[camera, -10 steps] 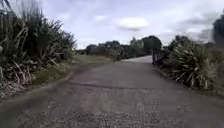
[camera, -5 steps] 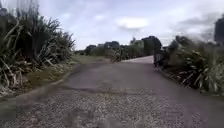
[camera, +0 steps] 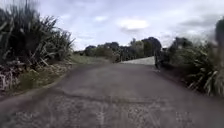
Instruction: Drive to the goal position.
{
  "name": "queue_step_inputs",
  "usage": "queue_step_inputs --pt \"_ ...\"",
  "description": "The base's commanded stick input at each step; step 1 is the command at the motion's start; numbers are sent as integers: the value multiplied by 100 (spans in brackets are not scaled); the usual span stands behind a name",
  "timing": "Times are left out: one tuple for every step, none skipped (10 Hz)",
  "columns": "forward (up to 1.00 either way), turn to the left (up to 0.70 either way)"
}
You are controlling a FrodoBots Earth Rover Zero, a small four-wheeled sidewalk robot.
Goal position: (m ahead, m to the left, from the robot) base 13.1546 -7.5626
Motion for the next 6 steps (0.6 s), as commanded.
queue_step_inputs --pt "70 0" --pt "70 0" --pt "70 0" --pt "70 0" --pt "70 0" --pt "70 2"
